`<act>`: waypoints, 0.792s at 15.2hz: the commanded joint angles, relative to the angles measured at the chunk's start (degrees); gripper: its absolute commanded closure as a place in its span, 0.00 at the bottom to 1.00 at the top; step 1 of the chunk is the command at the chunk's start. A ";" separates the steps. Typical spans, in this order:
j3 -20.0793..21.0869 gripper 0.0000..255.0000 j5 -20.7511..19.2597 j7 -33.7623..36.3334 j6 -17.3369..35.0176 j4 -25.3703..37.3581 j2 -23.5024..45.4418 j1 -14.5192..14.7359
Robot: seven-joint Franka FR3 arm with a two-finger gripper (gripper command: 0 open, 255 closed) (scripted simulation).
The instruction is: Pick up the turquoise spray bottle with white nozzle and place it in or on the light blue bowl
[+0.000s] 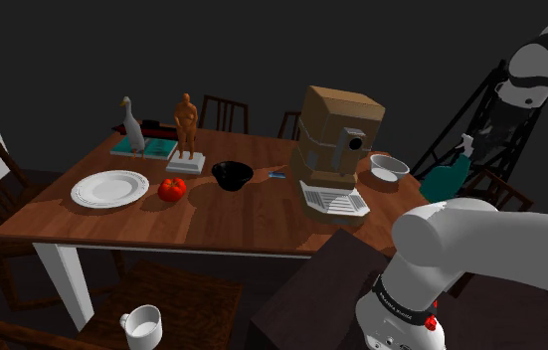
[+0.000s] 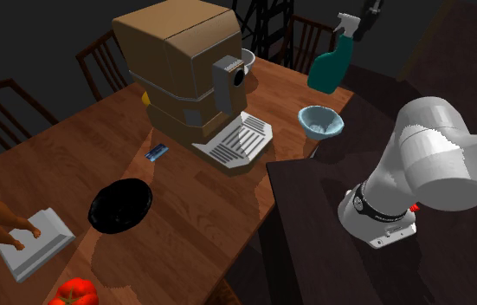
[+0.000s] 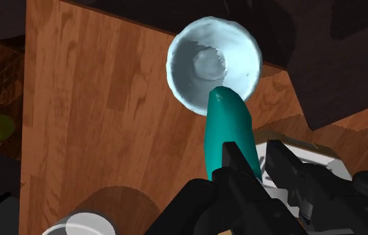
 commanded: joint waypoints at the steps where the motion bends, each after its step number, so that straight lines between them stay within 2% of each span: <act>1: -0.74 1.00 -0.68 0.25 1.16 -1.43 -0.36 -0.21; 12: -5.52 1.00 -5.14 1.42 7.49 -9.07 -2.01 -1.78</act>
